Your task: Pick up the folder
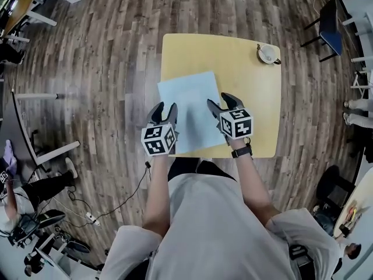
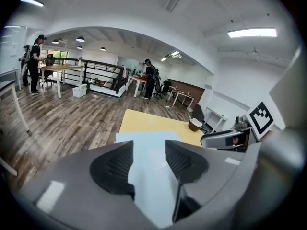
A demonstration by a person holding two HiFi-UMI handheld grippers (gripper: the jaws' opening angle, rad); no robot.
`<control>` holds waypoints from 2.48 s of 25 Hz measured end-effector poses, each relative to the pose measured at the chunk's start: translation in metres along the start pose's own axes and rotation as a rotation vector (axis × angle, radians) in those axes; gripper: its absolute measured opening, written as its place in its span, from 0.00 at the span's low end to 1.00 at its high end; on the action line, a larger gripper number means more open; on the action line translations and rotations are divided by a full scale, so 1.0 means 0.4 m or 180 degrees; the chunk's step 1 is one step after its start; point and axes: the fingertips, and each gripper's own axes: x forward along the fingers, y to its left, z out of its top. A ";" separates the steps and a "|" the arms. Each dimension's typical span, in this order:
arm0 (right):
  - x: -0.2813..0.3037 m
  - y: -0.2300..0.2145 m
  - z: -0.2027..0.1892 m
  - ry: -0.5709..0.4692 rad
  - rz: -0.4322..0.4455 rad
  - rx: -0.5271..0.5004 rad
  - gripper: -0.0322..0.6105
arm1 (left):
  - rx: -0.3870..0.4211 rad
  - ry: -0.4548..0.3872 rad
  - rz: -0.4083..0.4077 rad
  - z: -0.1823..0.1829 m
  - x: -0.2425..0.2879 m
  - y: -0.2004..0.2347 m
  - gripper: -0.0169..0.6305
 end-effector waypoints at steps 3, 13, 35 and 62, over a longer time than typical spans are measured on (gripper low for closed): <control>0.031 -0.027 -0.048 0.0099 0.0009 0.0234 0.41 | -0.0271 0.0193 0.0019 -0.058 0.021 0.041 0.49; 0.110 -0.097 -0.140 0.0153 -0.0070 0.0771 0.54 | -0.0768 0.0560 -0.0010 -0.187 0.074 0.099 0.58; 0.131 -0.086 -0.163 0.0258 -0.0020 0.1140 0.53 | -0.1376 0.0562 -0.0074 -0.221 0.109 0.098 0.56; -0.130 0.098 0.197 -0.0879 0.0090 0.0378 0.53 | -0.0757 -0.0584 -0.0225 0.143 -0.150 0.002 0.56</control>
